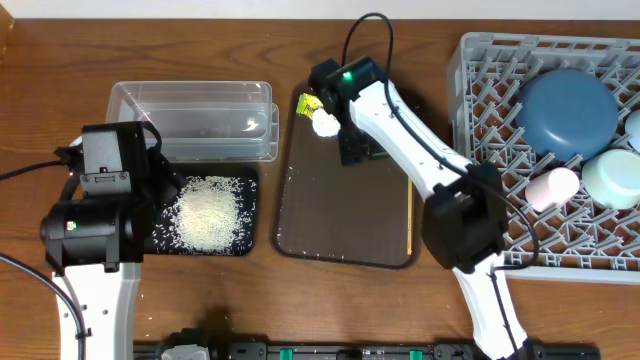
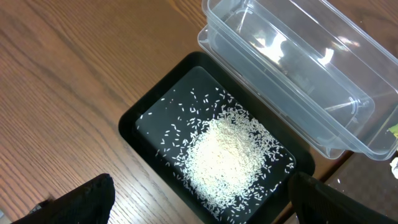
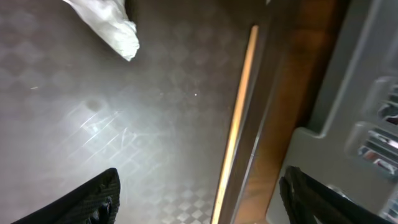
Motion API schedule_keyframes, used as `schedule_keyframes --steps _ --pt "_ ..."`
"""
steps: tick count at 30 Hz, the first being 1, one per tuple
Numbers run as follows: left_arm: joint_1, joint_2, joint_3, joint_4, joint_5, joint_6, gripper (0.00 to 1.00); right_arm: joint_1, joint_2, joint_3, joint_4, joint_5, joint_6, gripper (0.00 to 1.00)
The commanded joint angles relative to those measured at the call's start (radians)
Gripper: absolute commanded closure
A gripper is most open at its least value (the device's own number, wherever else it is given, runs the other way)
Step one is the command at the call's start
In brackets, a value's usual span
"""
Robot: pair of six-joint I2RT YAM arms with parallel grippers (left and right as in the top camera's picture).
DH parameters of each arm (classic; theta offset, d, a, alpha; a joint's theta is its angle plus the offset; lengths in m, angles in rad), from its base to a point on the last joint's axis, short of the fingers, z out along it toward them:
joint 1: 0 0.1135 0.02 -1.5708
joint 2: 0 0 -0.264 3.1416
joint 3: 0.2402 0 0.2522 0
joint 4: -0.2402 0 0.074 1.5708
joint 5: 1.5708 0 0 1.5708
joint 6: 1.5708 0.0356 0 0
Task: Sort waste into correct bins and load items into the dishwasher rack
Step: 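Reach the right gripper left to the wooden stick on the tray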
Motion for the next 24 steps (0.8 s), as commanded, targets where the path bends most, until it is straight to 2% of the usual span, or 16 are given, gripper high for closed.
schedule_keyframes --steps 1,10,15,24 --pt "0.005 0.005 0.012 -0.004 -0.023 0.002 0.09 -0.017 0.008 0.001 -0.02 -0.012 0.008 0.23" --pt "0.005 0.005 0.012 -0.005 -0.023 0.002 0.09 -0.12 0.0 0.001 -0.076 0.007 -0.014 0.23" --pt "0.005 0.005 0.012 -0.005 -0.023 0.002 0.09 -0.183 0.0 0.001 -0.102 -0.07 -0.087 0.25" --pt "0.005 0.005 0.012 -0.005 -0.023 0.002 0.09 -0.179 -0.016 0.001 -0.157 -0.14 -0.166 0.3"
